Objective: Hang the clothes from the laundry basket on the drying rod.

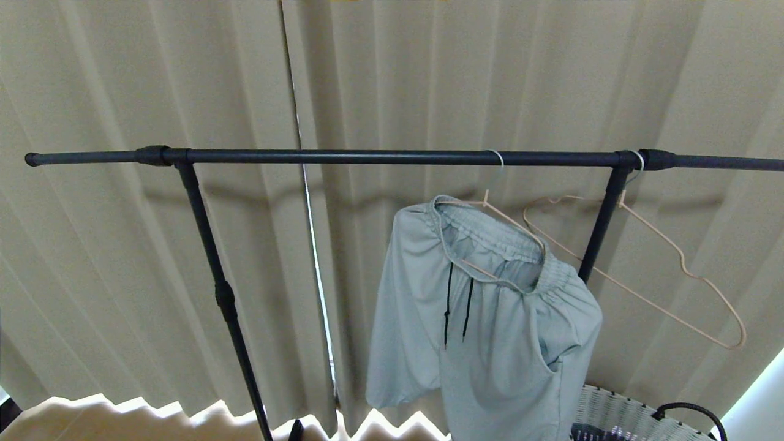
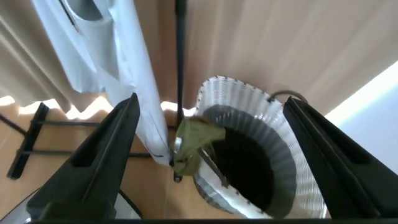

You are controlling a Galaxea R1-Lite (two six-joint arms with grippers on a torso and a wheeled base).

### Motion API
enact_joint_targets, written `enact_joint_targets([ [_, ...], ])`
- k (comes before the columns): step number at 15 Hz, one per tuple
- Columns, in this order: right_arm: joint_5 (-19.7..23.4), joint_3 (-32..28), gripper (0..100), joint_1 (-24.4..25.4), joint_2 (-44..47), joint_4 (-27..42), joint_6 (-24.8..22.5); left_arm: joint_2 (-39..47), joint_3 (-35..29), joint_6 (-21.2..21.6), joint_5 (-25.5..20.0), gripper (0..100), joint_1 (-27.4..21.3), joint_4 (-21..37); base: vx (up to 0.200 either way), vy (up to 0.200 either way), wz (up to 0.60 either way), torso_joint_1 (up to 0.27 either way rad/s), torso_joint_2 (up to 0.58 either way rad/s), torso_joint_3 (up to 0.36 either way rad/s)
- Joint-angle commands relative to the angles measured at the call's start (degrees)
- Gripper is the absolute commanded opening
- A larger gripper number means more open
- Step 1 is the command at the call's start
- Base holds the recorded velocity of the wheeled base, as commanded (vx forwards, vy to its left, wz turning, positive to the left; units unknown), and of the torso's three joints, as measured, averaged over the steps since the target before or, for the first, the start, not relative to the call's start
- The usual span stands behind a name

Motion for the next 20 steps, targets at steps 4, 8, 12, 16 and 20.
enact_joint_targets([
  [4,0.7,0.2,100,-1.8,-10.6,0.8,0.0,0.0,0.0,-0.1,0.0,100,0.1,0.0,0.000,0.000,0.00,0.000,0.00,0.000],
  [8,6.5,0.4,100,-2.2,-16.7,0.7,0.0,0.0,0.0,-0.1,0.0,100,0.1,0.0,0.000,0.000,0.00,0.000,0.00,0.000],
  [12,12.1,0.4,100,-2.3,-18.1,0.5,-0.3,0.1,0.0,1.5,-1.8,100,-0.4,0.0,0.000,0.000,0.00,0.000,0.00,0.000],
  [16,18.1,0.6,100,-2.4,-18.1,0.2,-0.3,-1.5,0.0,1.7,-2.3,100,-8.6,0.0,0.000,0.000,0.00,0.000,0.00,0.000],
  [20,16.6,1.1,100,-2.4,-18.1,-1.0,-0.3,-5.6,0.0,1.3,-1.9,100,-6.3,0.0,0.000,0.000,0.00,0.000,0.00,0.000],
])
